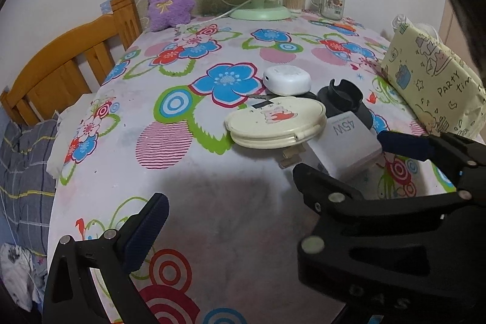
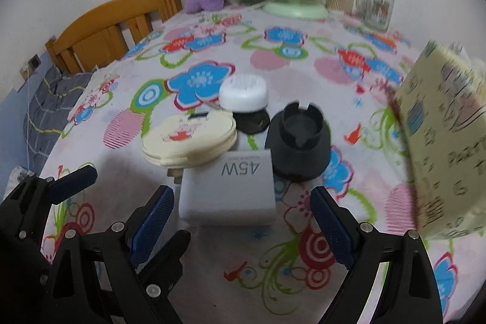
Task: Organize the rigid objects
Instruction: 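Grasp the white rectangular charger with the right gripper and lift it, then grasp the round cream compact with the left gripper while the right gripper holds the charger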
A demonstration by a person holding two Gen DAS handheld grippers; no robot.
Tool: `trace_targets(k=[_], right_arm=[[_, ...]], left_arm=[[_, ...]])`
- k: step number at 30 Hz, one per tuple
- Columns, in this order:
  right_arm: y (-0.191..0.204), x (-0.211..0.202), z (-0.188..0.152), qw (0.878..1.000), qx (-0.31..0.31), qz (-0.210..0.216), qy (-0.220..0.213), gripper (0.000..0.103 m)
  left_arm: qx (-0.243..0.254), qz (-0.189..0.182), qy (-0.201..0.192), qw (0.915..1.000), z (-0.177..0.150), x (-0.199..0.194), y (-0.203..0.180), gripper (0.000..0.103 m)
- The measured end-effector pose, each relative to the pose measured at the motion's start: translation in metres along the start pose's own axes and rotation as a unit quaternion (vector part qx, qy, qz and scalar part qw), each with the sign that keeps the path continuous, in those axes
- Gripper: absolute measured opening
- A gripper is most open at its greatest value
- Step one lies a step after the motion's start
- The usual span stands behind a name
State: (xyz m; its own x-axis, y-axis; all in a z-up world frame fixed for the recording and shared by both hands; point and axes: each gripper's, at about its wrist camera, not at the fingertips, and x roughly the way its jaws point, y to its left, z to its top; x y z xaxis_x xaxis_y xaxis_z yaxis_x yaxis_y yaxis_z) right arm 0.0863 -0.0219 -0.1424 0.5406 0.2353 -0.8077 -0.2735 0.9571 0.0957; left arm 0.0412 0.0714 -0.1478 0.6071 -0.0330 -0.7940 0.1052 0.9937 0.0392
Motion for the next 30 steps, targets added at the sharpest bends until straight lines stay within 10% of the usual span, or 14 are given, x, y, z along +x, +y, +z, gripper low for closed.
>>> trace_targets(k=[5,30], right_arm=[[0.007,-0.001,0.002,1.0,-0.022,0.001,-0.012,0.06],[-0.045,-0.033,0.001,0.999,0.026,-0.032,-0.033,0.059]], left_arm=[[-0.003,-0.007,0.007,0.9999,0.003,0.003,0.001,0.103],[-0.029,0.019,0.019,0.9992,0.029,0.02,-0.014,0.103]])
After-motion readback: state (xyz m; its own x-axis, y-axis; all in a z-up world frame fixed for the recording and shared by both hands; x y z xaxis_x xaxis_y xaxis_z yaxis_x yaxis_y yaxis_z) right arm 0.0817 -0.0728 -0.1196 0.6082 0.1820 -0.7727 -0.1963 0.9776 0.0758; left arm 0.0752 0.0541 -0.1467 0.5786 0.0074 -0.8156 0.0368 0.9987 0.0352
